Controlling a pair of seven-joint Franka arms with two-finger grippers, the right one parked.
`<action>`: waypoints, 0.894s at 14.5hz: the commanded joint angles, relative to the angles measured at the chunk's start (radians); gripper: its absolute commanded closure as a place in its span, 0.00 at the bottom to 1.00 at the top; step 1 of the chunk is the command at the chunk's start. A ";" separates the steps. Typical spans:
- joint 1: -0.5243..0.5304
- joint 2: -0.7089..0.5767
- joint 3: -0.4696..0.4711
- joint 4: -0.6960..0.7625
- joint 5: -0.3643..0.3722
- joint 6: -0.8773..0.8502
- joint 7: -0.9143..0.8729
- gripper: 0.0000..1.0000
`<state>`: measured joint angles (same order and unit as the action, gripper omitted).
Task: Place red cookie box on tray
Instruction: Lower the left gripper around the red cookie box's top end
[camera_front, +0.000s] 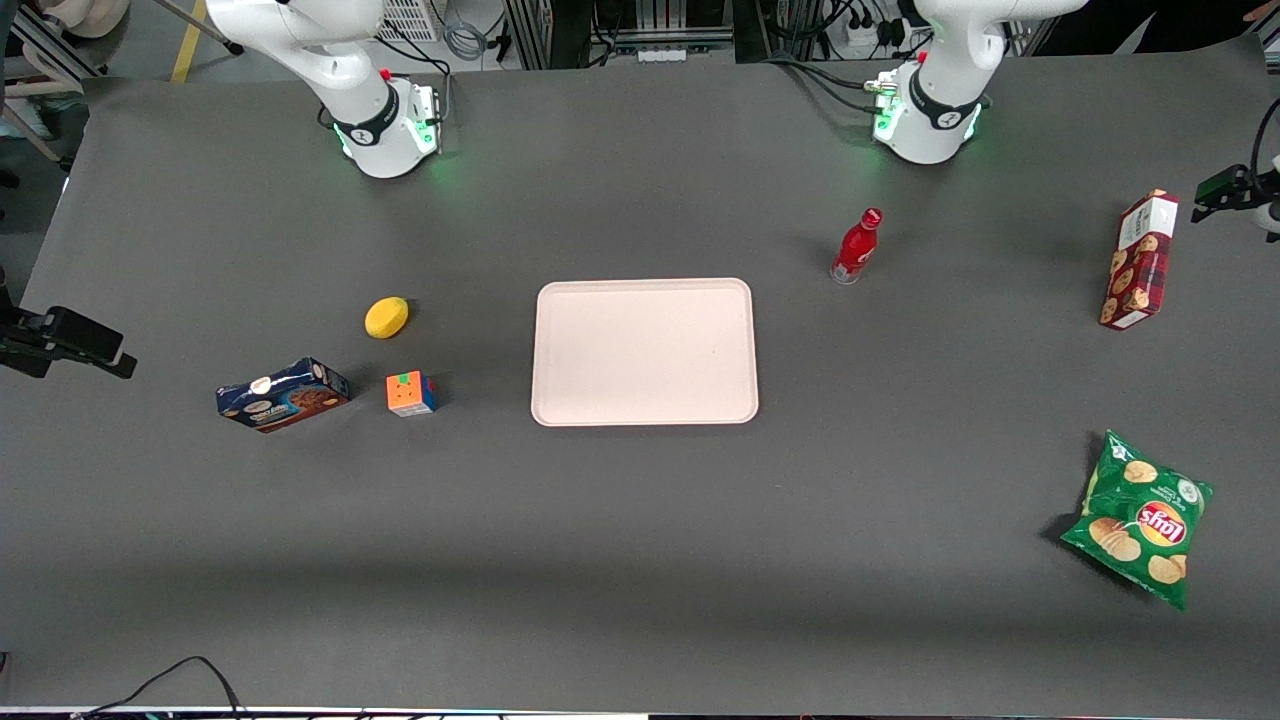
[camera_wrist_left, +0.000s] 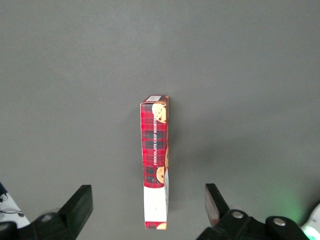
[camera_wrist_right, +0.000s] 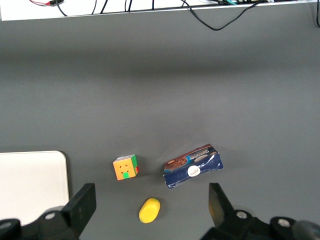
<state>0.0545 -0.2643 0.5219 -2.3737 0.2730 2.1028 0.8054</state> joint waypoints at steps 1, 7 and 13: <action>0.083 -0.043 -0.006 -0.142 0.052 0.185 0.075 0.00; 0.149 0.000 0.021 -0.243 0.010 0.373 0.345 0.00; 0.143 0.063 0.046 -0.257 -0.119 0.440 0.371 0.00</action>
<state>0.1928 -0.2462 0.5641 -2.6246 0.2169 2.4943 1.1427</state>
